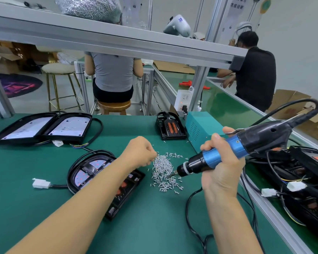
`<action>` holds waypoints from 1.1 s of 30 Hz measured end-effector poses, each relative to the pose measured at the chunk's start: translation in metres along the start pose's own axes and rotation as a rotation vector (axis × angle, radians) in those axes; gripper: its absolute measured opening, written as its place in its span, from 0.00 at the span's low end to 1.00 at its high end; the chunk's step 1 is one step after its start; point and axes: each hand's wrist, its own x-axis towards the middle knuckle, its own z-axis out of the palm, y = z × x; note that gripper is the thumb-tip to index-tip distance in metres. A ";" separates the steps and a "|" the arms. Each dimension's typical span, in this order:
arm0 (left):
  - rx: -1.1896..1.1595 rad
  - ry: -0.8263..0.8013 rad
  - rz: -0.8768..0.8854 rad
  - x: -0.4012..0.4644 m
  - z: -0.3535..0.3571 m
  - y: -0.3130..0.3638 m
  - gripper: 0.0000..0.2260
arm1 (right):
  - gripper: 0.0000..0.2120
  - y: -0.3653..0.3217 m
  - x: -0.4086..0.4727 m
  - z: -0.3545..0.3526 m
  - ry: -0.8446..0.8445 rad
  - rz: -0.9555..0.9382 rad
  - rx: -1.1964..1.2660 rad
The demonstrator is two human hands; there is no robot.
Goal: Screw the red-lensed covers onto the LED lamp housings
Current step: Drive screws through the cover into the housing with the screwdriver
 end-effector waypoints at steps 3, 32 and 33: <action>0.002 0.074 0.005 -0.005 -0.007 -0.008 0.08 | 0.12 0.005 -0.002 0.005 -0.007 0.020 0.022; 0.823 -0.077 0.136 0.016 0.032 -0.006 0.05 | 0.12 0.008 -0.004 0.004 -0.005 0.005 0.000; 0.806 -0.091 0.134 0.015 0.031 -0.006 0.04 | 0.12 0.008 -0.004 0.003 -0.004 0.005 -0.003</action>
